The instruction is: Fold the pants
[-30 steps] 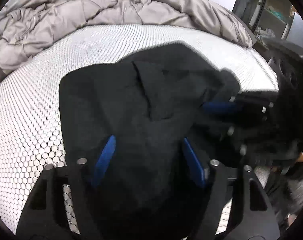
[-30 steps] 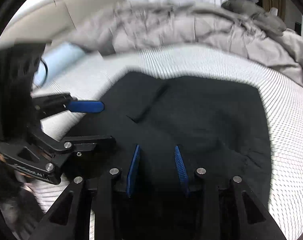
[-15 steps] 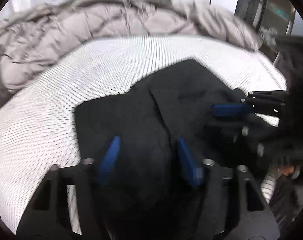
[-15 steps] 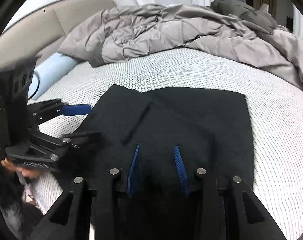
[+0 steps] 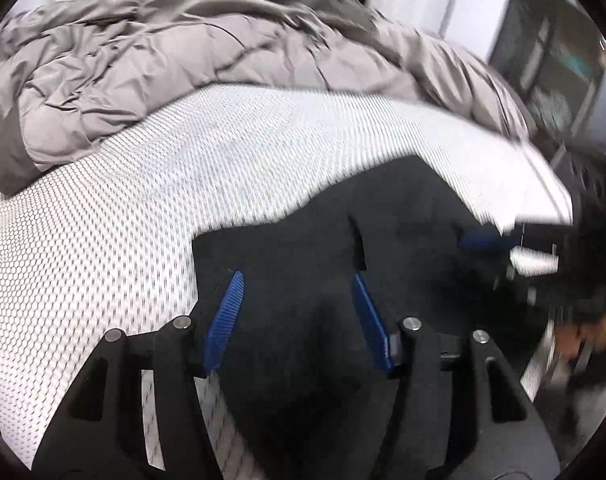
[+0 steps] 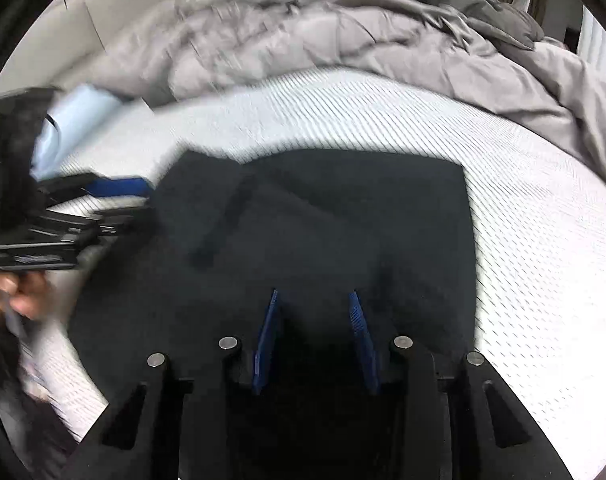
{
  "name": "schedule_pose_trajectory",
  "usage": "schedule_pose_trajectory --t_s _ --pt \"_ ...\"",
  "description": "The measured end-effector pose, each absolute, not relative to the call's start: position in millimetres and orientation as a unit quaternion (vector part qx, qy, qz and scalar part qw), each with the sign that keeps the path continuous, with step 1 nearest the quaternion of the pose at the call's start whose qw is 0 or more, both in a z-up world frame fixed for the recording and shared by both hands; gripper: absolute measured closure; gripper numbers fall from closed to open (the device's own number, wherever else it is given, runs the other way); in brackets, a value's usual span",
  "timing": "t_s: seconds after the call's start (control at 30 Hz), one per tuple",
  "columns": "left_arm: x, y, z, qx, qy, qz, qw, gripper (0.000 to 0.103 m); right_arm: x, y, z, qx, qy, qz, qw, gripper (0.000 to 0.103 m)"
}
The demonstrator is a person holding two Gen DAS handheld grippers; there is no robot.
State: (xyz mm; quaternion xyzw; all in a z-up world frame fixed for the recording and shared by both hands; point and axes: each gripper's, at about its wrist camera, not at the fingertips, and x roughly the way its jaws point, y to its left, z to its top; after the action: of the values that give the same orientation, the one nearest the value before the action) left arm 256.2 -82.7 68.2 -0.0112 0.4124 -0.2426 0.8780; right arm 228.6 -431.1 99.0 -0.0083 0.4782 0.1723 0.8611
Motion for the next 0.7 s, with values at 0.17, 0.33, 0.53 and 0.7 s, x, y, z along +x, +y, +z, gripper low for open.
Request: schedule_pose_trajectory --t_s 0.17,0.33,0.53,0.7 --pt "290 -92 32 -0.03 0.463 -0.207 0.861 0.048 269 -402 75 0.018 0.499 0.156 0.852 0.061" --pt "278 -66 34 -0.017 0.468 -0.193 0.862 0.035 260 -424 69 -0.045 0.519 0.122 0.845 0.062" --pt "212 -32 62 -0.083 0.45 -0.204 0.866 0.044 211 -488 102 0.007 0.468 0.183 0.865 0.06" --pt "168 -92 55 -0.001 0.441 -0.268 0.857 0.044 183 -482 108 0.029 0.449 0.206 0.869 0.06"
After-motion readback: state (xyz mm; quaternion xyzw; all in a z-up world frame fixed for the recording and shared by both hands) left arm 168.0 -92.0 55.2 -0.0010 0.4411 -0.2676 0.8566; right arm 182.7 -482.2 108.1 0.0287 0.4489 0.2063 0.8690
